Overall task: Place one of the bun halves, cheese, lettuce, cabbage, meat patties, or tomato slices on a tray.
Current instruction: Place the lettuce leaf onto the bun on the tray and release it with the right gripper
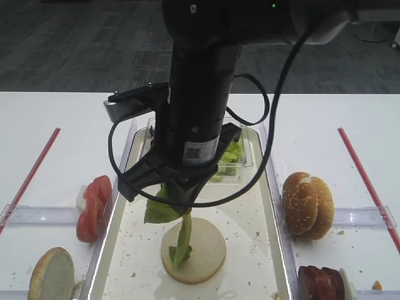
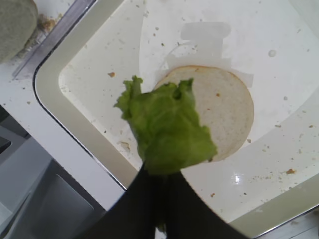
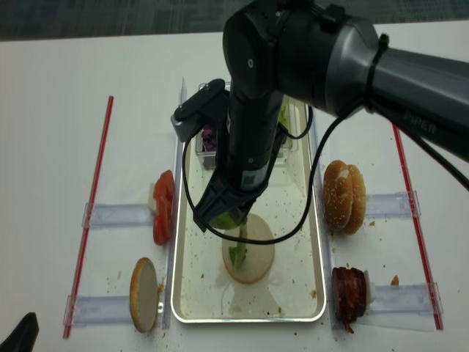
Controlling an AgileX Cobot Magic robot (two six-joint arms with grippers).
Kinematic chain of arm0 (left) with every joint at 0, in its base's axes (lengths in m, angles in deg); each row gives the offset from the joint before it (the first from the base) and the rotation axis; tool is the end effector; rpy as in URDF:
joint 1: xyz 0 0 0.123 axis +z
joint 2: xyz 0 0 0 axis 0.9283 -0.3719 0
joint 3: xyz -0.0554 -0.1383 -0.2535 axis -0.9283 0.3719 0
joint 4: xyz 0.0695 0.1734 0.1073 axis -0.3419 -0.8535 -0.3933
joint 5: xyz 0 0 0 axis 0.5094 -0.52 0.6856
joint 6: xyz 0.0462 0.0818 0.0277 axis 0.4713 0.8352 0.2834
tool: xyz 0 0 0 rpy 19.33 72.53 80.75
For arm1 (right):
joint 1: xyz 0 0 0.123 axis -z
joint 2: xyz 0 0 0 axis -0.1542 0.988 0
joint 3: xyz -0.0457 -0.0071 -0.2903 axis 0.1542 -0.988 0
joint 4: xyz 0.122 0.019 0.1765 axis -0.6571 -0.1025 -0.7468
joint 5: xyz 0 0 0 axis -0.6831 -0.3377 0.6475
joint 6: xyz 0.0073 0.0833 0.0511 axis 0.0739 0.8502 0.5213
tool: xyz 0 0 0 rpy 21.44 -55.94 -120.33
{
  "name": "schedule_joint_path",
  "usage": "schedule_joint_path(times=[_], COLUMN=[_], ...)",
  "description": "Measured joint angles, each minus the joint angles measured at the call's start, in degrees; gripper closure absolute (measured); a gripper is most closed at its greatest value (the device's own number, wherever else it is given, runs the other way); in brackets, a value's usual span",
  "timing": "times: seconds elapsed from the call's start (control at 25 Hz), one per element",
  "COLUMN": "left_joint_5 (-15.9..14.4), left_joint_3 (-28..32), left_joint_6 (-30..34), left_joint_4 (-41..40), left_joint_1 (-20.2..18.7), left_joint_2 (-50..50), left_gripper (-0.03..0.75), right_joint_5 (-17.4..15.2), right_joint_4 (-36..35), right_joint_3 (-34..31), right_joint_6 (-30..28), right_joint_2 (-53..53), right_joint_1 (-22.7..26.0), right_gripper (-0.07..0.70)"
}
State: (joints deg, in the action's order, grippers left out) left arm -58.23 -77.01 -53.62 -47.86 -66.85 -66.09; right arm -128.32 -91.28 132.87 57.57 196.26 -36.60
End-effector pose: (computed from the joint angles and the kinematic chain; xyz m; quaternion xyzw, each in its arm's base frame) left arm -0.0478 -0.0017 0.2425 -0.0255 0.8824 -0.0062 0.4698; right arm 0.2276 0.2642 0.2626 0.3935 -0.9104 -0.1276 0.0007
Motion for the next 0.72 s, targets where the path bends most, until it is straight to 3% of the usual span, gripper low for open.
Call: schedule_joint_path(times=[0.72], left_joint_5=[0.0], left_joint_3=[0.0], left_joint_6=[0.0], left_joint_4=[-0.36], left_joint_1=[0.0], left_joint_2=[0.0], left_gripper=[0.225], right_joint_5=[0.11], right_joint_4=[2.1], right_joint_3=[0.07], right_joint_6=[0.81], right_joint_2=[5.55], right_joint_1=[0.0], right_gripper=[0.575])
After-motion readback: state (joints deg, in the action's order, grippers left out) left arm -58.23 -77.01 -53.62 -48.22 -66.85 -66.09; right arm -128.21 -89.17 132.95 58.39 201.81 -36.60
